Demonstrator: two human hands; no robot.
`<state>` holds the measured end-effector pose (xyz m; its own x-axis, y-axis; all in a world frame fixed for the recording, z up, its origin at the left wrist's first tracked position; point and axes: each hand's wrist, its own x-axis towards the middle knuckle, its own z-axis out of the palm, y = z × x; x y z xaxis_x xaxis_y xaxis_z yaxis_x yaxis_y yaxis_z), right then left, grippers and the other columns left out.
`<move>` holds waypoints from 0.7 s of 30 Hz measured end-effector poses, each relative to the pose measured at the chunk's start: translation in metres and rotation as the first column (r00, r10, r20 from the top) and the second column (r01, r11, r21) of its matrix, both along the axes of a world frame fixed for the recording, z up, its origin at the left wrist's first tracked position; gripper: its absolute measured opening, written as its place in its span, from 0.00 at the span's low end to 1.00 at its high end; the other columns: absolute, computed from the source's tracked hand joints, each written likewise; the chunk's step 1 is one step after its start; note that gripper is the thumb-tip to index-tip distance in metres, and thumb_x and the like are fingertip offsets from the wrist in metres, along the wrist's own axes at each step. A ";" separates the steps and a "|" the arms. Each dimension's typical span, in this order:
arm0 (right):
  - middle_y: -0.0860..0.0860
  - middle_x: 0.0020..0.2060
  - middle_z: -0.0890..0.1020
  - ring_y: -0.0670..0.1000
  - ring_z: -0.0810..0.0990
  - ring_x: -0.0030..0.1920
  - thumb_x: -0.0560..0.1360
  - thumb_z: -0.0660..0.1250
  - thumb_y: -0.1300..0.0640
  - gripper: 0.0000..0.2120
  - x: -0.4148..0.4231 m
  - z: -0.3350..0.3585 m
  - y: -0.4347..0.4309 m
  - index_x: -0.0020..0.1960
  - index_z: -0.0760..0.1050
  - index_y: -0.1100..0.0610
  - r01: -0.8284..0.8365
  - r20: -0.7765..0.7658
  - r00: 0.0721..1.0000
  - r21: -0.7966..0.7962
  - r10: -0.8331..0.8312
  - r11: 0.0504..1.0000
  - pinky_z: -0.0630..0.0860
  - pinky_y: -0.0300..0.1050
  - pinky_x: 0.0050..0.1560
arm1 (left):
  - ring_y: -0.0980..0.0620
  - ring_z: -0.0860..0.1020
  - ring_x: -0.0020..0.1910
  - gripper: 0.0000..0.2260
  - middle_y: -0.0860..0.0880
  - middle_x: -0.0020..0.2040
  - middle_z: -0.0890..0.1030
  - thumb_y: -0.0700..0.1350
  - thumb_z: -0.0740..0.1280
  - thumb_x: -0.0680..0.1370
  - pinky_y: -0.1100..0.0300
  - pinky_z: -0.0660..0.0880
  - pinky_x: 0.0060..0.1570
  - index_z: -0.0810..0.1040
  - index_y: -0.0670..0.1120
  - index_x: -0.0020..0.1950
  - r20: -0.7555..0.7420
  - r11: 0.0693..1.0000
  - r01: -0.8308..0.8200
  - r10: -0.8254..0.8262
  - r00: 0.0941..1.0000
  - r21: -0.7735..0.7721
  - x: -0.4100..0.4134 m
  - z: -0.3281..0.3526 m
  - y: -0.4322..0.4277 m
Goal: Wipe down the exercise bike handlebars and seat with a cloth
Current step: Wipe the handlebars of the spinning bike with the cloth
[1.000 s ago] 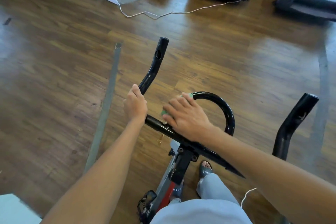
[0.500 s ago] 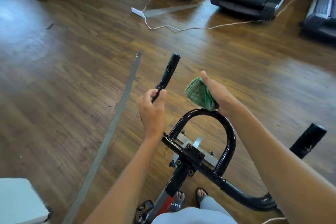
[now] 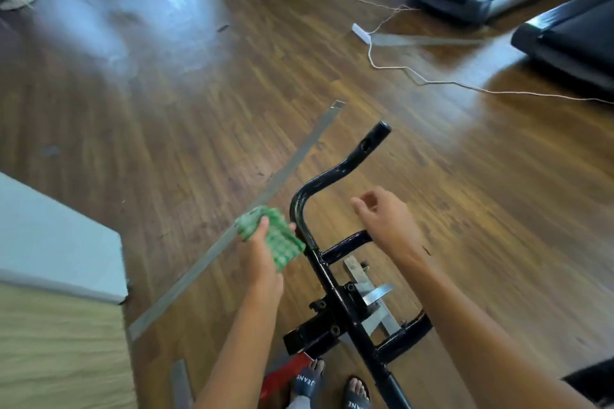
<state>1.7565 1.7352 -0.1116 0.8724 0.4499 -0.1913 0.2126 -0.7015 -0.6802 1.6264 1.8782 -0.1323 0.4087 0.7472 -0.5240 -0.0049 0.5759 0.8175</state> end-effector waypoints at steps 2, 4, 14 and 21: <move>0.50 0.46 0.81 0.52 0.80 0.46 0.82 0.53 0.41 0.21 0.011 -0.016 -0.014 0.49 0.76 0.55 0.024 0.081 0.997 -0.316 0.002 0.949 0.77 0.53 0.55 | 0.42 0.83 0.46 0.18 0.42 0.52 0.84 0.51 0.67 0.80 0.50 0.80 0.42 0.76 0.40 0.63 -0.273 0.998 -0.062 0.062 0.960 0.006 -0.007 -0.032 0.004; 0.53 0.40 0.82 0.55 0.81 0.42 0.83 0.47 0.40 0.28 0.011 -0.028 -0.023 0.44 0.77 0.57 -0.017 0.003 1.000 -0.433 0.021 0.901 0.78 0.51 0.51 | 0.38 0.79 0.60 0.39 0.41 0.64 0.79 0.72 0.63 0.72 0.42 0.77 0.57 0.71 0.44 0.71 -0.363 0.991 0.092 -0.123 0.924 -0.101 -0.003 -0.045 -0.008; 0.53 0.35 0.81 0.54 0.79 0.36 0.83 0.44 0.40 0.31 0.013 -0.036 -0.020 0.36 0.74 0.58 -0.021 -0.009 1.000 -0.429 0.018 0.903 0.77 0.50 0.46 | 0.47 0.79 0.38 0.29 0.41 0.48 0.83 0.62 0.46 0.83 0.56 0.77 0.35 0.75 0.41 0.60 -0.510 0.921 0.343 -0.209 0.835 0.184 0.070 -0.031 0.008; 0.52 0.35 0.82 0.53 0.81 0.38 0.83 0.47 0.45 0.27 0.020 -0.037 -0.017 0.38 0.77 0.56 -0.048 -0.078 0.997 -0.452 0.014 0.891 0.77 0.49 0.49 | 0.43 0.84 0.46 0.34 0.41 0.53 0.83 0.69 0.49 0.80 0.53 0.82 0.42 0.75 0.41 0.62 -0.496 0.873 0.469 -0.350 0.795 0.135 0.071 -0.041 0.030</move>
<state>1.7763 1.7183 -0.1489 0.8360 0.3262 -0.4413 0.2028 -0.9308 -0.3040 1.6974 1.9087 -0.1734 0.4725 0.6873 -0.5517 0.5817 0.2271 0.7811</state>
